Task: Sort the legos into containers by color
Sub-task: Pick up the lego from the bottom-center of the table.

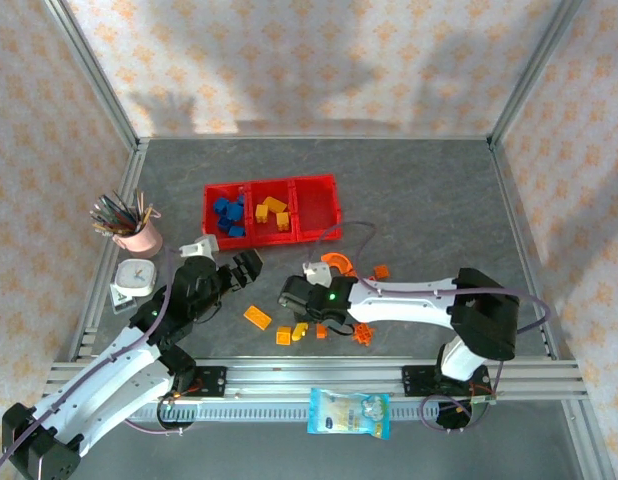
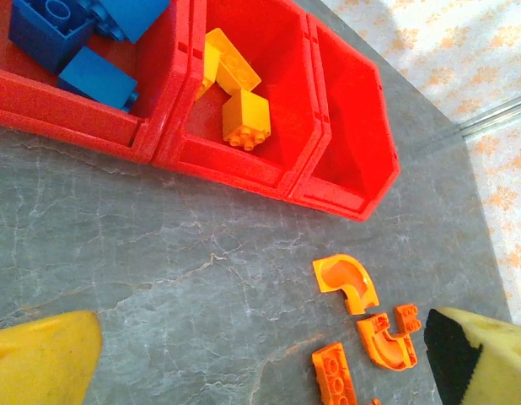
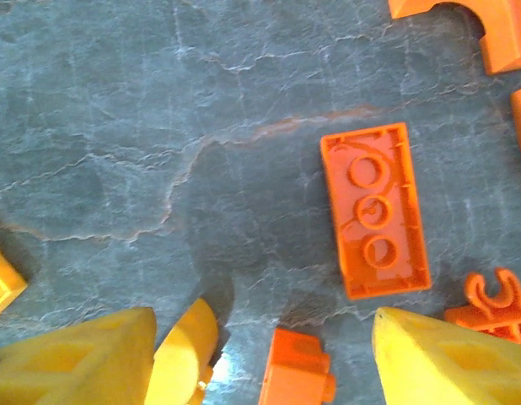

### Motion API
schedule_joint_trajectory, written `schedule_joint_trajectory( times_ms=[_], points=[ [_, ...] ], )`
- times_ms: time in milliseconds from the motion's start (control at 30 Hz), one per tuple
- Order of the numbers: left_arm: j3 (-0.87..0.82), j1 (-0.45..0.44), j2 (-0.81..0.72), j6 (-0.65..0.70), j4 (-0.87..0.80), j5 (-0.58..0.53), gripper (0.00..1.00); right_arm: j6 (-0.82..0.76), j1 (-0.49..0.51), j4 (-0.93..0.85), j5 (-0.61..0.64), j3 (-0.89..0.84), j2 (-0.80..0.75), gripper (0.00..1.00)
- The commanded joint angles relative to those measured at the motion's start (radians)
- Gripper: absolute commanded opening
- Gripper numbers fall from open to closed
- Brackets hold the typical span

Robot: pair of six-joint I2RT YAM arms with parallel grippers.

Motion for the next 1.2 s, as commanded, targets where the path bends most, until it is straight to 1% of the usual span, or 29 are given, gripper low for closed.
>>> schedule_joint_trajectory(
  times_ms=[0, 300, 533, 900, 1167],
  points=[
    [-0.003, -0.005, -0.012, -0.012, -0.017, -0.037, 0.99, 0.082, 0.016, -0.040, 0.026, 0.037, -0.006, 0.65],
    [0.004, -0.004, -0.038, -0.009, -0.072, -0.067, 0.99, 0.176, 0.074, -0.072, 0.017, 0.090, 0.049, 0.55],
    [-0.001, -0.004, -0.057, -0.004, -0.086, -0.069, 0.99, 0.216, 0.086, -0.105, 0.011, 0.120, 0.105, 0.52],
    [0.001, -0.004, -0.075, 0.005, -0.108, -0.074, 0.99, 0.204, 0.087, -0.099, -0.005, 0.155, 0.171, 0.44],
    [0.008, -0.004, -0.076, 0.011, -0.126, -0.079, 0.99, 0.196, 0.087, -0.124, 0.004, 0.190, 0.222, 0.43]
  ],
)
